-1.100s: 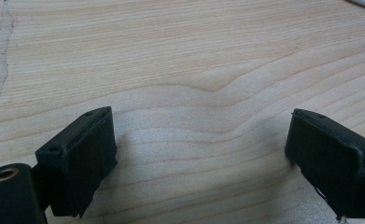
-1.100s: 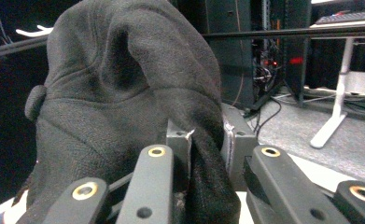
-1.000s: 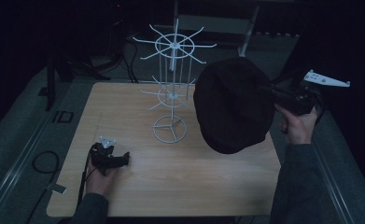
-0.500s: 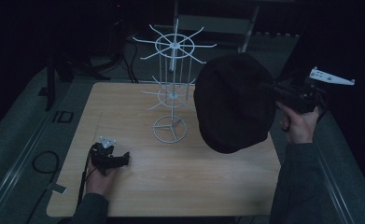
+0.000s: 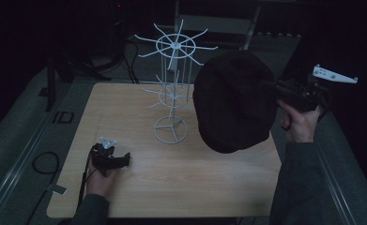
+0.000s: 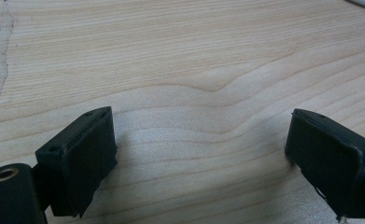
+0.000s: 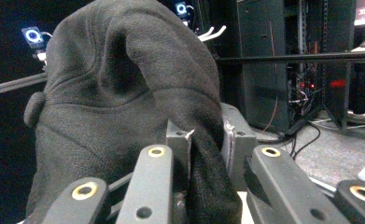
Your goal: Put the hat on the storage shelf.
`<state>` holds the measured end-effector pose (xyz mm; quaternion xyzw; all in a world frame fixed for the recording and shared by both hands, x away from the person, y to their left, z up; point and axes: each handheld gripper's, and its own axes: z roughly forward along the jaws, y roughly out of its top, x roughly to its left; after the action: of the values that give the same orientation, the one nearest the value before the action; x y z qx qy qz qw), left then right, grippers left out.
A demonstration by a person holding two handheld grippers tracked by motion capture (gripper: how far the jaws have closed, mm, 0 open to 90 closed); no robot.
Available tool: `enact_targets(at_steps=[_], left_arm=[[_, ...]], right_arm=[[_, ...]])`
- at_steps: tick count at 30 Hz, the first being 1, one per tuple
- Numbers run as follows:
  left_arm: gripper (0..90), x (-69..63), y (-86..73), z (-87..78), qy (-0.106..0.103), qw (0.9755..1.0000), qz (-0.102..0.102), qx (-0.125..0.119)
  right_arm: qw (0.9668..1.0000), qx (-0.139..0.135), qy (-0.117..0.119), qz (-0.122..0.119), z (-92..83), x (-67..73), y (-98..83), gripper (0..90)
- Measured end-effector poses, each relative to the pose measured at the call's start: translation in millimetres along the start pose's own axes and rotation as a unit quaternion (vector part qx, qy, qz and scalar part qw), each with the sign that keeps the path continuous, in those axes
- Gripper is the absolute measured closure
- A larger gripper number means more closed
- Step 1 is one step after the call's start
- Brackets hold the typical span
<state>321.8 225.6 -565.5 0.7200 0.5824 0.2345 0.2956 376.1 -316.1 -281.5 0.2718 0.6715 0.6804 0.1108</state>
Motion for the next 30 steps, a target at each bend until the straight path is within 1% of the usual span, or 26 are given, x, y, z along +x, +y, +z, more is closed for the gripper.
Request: enact_targets(at_steps=[4, 6, 8, 9, 13, 17, 19, 21, 24, 26, 28, 30], left_arm=[[9.1, 0.0, 0.0, 0.0, 0.000, 1.0000, 0.000, 0.000], [9.1, 0.0, 0.0, 0.0, 0.000, 1.0000, 0.000, 0.000], [9.2, 0.1, 0.0, 0.0, 0.000, 1.0000, 0.000, 0.000], [9.2, 0.0, 0.0, 0.0, 0.000, 1.0000, 0.000, 0.000], [9.2, 0.1, 0.0, -0.1, 0.000, 1.0000, 0.000, 0.000], [9.2, 0.1, 0.0, 0.0, 0.000, 1.0000, 0.002, 0.000], [9.2, 0.2, 0.0, 0.0, 0.000, 1.0000, 0.002, 0.000], [9.2, 0.1, 0.0, 0.1, 0.000, 1.0000, 0.002, 0.000], [9.2, 0.1, 0.0, 0.1, 0.000, 1.0000, 0.002, -0.001], [9.2, 0.1, 0.0, 0.1, 0.000, 1.0000, 0.002, -0.001], [9.2, 0.1, 0.0, 0.1, 0.000, 1.0000, 0.002, -0.001], [9.2, 0.2, 0.0, 0.1, 0.000, 1.0000, 0.002, 0.000]], right_arm=[[0.9999, -0.009, 0.005, 0.004, -1.5, 0.3, 2.6, 76.5], [0.9998, -0.014, 0.010, 0.005, 1.2, 1.5, 8.4, 76.5], [0.9998, -0.015, 0.011, 0.004, 2.5, 2.0, 10.1, 76.5], [0.9997, -0.018, 0.015, 0.004, 8.7, 4.0, 16.4, 76.5], [0.9997, -0.012, 0.016, 0.011, 20.3, 2.6, 21.6, 76.5], [0.9995, 0.001, 0.011, 0.029, 34.6, -5.5, 18.6, 76.4], [0.9990, 0.013, 0.004, 0.041, 42.7, -11.2, 13.8, 76.3], [0.9986, 0.025, -0.004, 0.046, 49.2, -14.2, 9.3, 76.3], [0.9979, 0.029, -0.004, 0.058, 56.7, -18.2, 1.6, 76.3], [0.9975, 0.041, -0.019, 0.054, 62.0, -18.7, -2.6, 76.5], [0.9966, 0.060, -0.035, 0.045, 68.0, -17.7, -6.9, 76.4], [0.9958, 0.070, -0.045, 0.037, 71.8, -15.9, -9.2, 76.3]])
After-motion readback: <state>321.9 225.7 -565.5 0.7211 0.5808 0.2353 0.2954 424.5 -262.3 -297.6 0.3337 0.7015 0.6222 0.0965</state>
